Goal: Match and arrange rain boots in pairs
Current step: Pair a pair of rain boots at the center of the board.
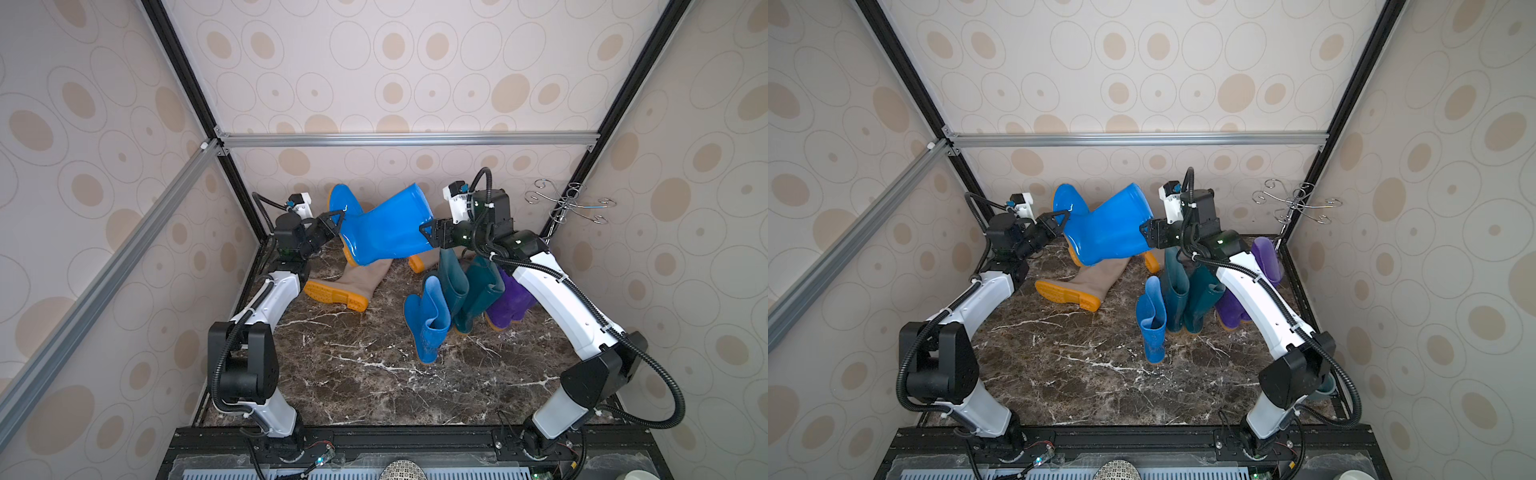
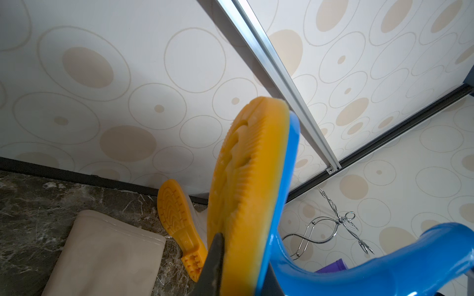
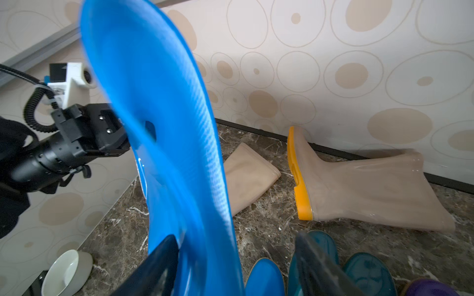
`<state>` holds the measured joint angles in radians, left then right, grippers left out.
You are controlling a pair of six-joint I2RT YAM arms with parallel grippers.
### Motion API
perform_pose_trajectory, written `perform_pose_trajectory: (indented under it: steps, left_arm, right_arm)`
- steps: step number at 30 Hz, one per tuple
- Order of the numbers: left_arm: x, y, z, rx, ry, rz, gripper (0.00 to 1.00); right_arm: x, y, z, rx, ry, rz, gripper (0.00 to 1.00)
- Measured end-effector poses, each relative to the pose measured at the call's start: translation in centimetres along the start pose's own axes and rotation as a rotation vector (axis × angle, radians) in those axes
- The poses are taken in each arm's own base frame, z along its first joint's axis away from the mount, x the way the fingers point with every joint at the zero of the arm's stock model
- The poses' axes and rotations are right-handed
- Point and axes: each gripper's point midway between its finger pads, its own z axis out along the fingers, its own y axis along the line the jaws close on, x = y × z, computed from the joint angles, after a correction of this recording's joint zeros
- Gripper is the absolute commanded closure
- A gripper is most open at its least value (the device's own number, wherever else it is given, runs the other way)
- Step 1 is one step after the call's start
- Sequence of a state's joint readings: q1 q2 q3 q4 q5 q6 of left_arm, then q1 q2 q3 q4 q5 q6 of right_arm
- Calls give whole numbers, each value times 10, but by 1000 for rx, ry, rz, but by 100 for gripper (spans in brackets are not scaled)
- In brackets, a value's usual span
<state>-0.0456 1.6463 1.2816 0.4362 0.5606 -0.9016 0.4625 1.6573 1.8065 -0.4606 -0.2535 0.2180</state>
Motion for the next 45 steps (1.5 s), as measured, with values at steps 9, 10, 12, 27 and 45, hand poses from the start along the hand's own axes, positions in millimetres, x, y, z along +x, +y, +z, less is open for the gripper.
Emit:
perform_pose_trajectory:
  steps: [9,10,12,27,45]
  left_arm:
    - [12,-3,-3,31,46,-19,100]
    - [16,-1,-5,30,52,-28,100]
    - [27,3,-11,23,71,-52,98]
    - [146,25,-50,-25,282,-196,55]
    - [157,45,-54,-158,325,-111,26]
  right_arm:
    - [-12,43,-2,-219,28,-4,54]
    - [-11,46,-2,-226,36,-6,60]
    - [-6,56,-4,-240,68,-16,75]
    - [65,125,-50,-254,255,-24,100]
    - [147,125,-77,-103,427,85,100]
